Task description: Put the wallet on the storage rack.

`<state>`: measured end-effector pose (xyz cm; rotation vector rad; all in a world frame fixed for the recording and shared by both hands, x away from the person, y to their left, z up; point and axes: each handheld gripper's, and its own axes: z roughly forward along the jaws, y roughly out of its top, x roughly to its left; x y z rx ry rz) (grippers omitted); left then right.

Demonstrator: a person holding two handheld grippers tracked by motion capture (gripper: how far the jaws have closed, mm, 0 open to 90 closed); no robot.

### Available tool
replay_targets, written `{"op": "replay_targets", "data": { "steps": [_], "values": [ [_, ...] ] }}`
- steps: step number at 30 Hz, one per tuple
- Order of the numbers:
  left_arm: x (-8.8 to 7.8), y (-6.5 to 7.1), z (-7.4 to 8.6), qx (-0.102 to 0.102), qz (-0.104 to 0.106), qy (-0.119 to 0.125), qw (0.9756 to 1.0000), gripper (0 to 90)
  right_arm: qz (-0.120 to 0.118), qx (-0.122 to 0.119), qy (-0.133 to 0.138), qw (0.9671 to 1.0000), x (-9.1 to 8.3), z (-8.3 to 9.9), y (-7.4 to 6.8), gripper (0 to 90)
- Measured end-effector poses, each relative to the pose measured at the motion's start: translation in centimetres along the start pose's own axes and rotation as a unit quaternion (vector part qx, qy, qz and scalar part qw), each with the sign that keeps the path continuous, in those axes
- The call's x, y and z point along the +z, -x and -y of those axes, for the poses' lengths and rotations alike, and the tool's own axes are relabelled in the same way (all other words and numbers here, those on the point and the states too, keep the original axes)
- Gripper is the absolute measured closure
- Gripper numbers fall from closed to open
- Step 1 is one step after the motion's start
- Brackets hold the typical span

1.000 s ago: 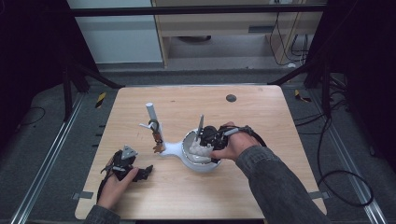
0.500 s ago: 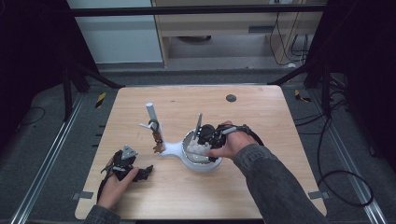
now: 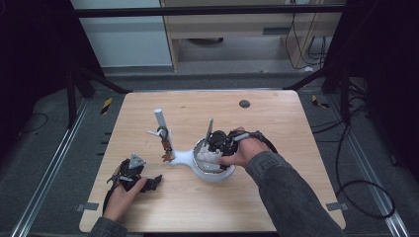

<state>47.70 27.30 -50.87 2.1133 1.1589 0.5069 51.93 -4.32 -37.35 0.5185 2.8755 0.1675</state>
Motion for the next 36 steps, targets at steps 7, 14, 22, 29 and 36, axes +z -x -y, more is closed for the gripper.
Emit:
{"op": "replay_targets", "data": {
  "steps": [7,14,22,29,36],
  "values": [
    [0.00,0.01,0.00,0.000,0.000,0.000,1.0000,0.0,0.000,-0.003,0.000,1.0000,0.07,-0.33,-0.10,31.8],
    [0.01,0.02,-0.01,0.000,0.001,0.000,1.0000,0.0,0.001,-0.002,0.000,1.0000,0.22,-0.48,-0.07,31.7],
    [0.02,0.04,-0.01,0.001,0.000,0.000,1.0000,0.0,0.001,-0.001,0.003,1.0000,0.41,-0.60,0.01,31.6],
    [0.03,0.06,-0.01,0.001,0.001,0.001,1.0000,0.0,0.004,0.001,-0.002,1.0000,0.74,-0.71,0.14,31.6],
    [0.04,0.07,-0.02,0.001,0.001,0.001,1.0000,0.0,0.004,0.000,-0.002,1.0000,0.78,-0.72,0.21,31.5]
  ]
}}
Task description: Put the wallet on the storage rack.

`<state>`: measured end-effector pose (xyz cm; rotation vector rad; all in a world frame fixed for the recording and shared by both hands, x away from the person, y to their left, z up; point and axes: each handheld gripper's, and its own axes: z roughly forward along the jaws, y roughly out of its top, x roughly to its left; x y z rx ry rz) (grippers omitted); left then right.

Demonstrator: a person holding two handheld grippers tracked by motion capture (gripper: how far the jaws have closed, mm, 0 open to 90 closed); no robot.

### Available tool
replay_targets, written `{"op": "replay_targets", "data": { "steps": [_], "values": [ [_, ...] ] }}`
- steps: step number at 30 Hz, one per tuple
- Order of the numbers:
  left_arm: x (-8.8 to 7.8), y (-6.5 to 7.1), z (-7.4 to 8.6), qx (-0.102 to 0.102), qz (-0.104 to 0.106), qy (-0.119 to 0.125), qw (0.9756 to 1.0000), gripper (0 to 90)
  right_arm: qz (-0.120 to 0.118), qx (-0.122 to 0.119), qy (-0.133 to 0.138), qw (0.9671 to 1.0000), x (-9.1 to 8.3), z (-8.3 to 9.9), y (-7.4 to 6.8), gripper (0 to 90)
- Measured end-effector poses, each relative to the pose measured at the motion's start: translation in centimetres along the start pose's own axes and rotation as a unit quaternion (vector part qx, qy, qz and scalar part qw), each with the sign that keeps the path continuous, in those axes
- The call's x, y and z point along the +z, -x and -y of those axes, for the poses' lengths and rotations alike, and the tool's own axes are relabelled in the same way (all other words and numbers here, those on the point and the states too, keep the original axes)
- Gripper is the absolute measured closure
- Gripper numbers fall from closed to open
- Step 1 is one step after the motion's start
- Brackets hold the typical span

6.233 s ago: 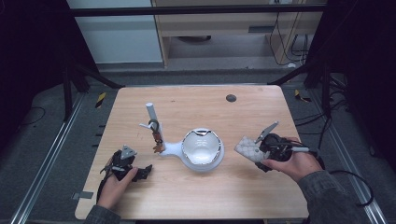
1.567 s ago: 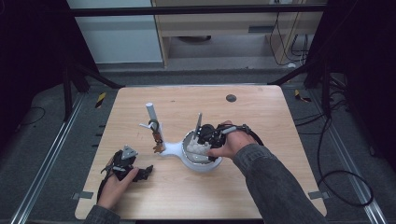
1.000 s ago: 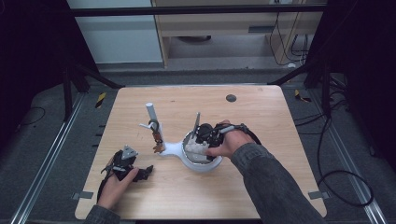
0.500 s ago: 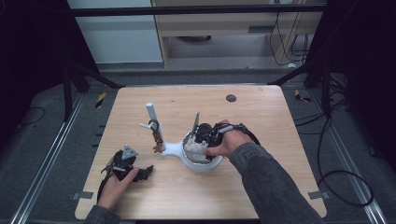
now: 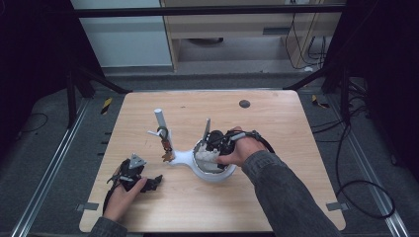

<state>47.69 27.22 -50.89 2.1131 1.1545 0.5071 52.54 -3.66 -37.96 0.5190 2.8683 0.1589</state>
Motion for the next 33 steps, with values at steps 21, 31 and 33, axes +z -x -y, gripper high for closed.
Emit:
{"op": "replay_targets", "data": {
  "steps": [21,31,33],
  "values": [
    [0.00,0.01,-0.01,0.001,0.000,0.000,1.0000,0.0,-0.006,0.000,-0.001,1.0000,0.24,-0.23,-0.22,31.5],
    [0.01,0.02,-0.01,0.002,0.001,-0.001,1.0000,0.0,-0.006,-0.001,-0.005,1.0000,0.40,-0.50,-0.29,31.4],
    [0.01,0.03,-0.01,0.002,0.001,-0.001,1.0000,0.0,-0.006,-0.002,-0.007,1.0000,0.40,-0.52,-0.24,31.2]
  ]
}}
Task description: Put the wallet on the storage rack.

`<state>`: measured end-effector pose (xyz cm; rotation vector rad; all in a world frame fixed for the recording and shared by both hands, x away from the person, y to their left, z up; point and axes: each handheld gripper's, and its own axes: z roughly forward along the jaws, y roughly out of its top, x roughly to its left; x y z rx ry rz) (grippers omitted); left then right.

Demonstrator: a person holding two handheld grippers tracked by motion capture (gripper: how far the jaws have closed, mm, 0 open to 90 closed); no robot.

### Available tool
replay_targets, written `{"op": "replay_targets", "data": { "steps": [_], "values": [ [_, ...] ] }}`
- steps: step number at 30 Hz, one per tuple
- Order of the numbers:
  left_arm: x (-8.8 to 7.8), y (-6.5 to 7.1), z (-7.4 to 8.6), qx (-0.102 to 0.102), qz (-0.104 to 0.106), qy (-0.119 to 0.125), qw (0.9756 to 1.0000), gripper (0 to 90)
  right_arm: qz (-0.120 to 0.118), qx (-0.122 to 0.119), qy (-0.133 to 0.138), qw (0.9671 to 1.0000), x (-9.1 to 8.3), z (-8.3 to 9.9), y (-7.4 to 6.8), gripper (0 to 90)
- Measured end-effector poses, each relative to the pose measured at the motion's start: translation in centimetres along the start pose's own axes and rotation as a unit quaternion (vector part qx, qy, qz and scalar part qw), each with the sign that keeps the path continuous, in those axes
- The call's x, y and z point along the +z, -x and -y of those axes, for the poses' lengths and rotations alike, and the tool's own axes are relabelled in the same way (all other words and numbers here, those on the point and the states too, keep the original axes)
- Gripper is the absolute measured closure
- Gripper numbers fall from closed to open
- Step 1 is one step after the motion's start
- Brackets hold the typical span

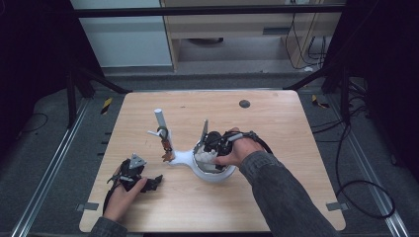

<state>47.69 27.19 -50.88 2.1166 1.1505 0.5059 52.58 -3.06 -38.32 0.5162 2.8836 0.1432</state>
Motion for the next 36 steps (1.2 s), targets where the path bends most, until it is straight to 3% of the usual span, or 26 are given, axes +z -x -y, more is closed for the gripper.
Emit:
{"op": "replay_targets", "data": {
  "steps": [2,5,8,22,36],
  "values": [
    [0.0,0.0,0.0,0.000,0.000,0.000,1.0000,0.0,0.001,0.006,0.002,1.0000,0.0,0.0,0.0,29.6],
    [0.0,0.0,0.0,0.000,0.000,-0.001,1.0000,0.0,0.003,0.018,0.019,0.9997,-0.3,-0.2,0.0,19.8],
    [0.0,0.0,0.0,0.000,0.000,-0.001,1.0000,0.0,-0.003,0.023,0.031,0.9993,-0.7,-0.3,0.0,19.4],
    [0.0,0.0,0.0,0.000,0.000,-0.001,1.0000,0.0,-0.005,0.026,0.034,0.9991,-1.0,-0.2,-0.1,20.0],
    [0.0,0.0,0.0,0.000,0.000,0.000,1.0000,0.0,-0.010,0.035,0.055,0.9978,-1.7,0.4,-0.3,19.9]
  ]
}}
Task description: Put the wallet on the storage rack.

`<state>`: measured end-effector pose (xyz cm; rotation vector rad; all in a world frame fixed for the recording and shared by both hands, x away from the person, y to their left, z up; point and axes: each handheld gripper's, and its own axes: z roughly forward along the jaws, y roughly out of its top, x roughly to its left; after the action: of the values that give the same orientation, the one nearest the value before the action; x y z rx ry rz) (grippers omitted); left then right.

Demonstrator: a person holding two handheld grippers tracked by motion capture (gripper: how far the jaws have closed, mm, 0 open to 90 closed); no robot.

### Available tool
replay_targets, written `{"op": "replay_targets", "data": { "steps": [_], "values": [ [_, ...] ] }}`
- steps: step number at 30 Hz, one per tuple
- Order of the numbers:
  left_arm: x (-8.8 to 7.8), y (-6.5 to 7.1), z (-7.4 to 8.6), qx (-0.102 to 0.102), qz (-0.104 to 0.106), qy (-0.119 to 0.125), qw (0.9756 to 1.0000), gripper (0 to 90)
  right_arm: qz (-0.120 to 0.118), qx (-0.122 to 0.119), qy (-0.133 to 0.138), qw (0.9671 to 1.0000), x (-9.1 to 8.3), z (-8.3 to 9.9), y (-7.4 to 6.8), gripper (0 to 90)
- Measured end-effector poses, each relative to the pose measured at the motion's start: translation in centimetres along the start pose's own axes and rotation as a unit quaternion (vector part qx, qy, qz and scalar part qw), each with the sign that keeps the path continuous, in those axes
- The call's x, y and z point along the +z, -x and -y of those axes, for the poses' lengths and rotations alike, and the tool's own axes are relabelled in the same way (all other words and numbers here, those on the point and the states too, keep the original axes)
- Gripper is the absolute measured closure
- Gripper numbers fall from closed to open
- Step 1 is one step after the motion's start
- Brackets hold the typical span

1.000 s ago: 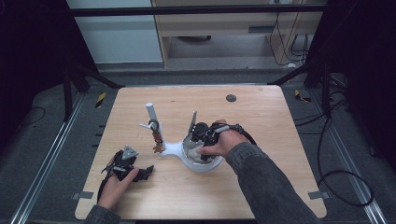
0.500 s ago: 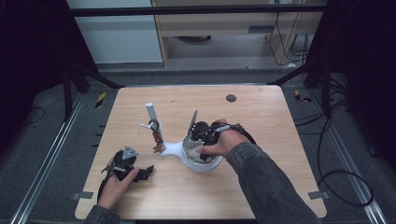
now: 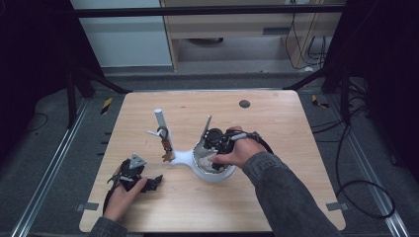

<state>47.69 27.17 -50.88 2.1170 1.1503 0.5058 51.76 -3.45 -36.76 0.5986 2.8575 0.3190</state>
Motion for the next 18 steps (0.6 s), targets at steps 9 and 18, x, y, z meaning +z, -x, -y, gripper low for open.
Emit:
{"op": "replay_targets", "data": {
  "steps": [9,18],
  "values": [
    [0.0,0.0,0.0,0.000,0.000,0.000,1.0000,0.0,-0.001,0.008,0.018,0.9998,-0.5,1.1,-0.1,19.2],
    [0.0,0.0,0.0,0.000,0.000,0.000,1.0000,0.0,-0.001,0.021,0.034,0.9992,-1.1,2.1,-0.1,16.5]
  ]
}}
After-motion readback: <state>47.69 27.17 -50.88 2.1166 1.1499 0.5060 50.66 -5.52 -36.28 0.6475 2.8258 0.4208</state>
